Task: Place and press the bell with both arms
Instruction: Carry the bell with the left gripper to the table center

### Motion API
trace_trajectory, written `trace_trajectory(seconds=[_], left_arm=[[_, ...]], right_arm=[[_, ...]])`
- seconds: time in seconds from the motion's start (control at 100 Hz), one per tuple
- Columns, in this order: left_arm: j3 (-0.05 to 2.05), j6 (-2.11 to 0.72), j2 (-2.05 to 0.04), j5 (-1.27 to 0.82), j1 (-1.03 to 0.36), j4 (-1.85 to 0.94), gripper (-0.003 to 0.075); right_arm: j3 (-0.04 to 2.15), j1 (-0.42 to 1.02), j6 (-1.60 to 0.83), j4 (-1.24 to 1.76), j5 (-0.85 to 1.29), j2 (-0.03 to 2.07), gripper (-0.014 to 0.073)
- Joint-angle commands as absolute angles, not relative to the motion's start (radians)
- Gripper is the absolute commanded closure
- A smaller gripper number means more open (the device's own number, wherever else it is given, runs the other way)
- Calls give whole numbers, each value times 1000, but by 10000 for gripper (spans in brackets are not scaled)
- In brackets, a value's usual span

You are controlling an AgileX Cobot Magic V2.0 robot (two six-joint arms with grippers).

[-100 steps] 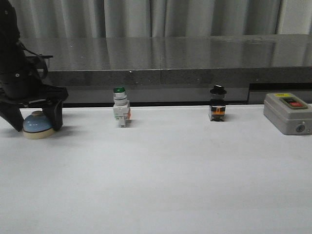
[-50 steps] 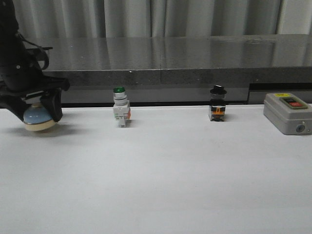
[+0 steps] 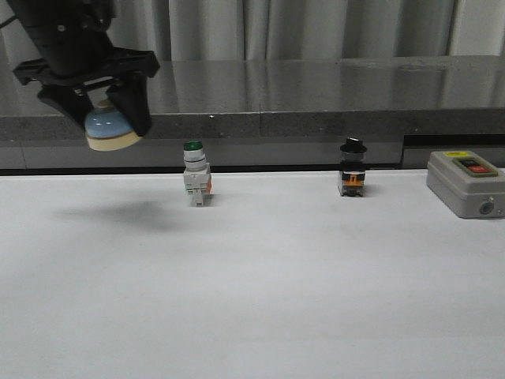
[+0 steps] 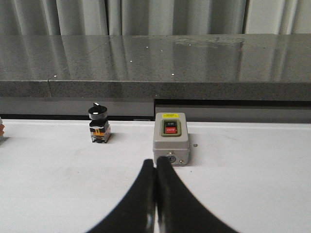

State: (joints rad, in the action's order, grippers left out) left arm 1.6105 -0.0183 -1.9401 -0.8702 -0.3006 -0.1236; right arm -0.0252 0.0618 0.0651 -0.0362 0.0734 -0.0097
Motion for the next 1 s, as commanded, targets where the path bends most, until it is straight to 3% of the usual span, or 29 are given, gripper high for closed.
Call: trace_trajectory(seconds=[0.0,0.56,0.99], left_arm=[[1641,-27,-1874,-865,-361,-139,408],[1641,-27,-1922,-795,-673,-139,408],[1641,-27,-2029,-797,-706,-145,402]], right_arm=[[-12,56,63,-49,-17,-28,655],[-12,56,63,-49,-17,-28,655],[-12,56,63,-49,-17,-28,655]])
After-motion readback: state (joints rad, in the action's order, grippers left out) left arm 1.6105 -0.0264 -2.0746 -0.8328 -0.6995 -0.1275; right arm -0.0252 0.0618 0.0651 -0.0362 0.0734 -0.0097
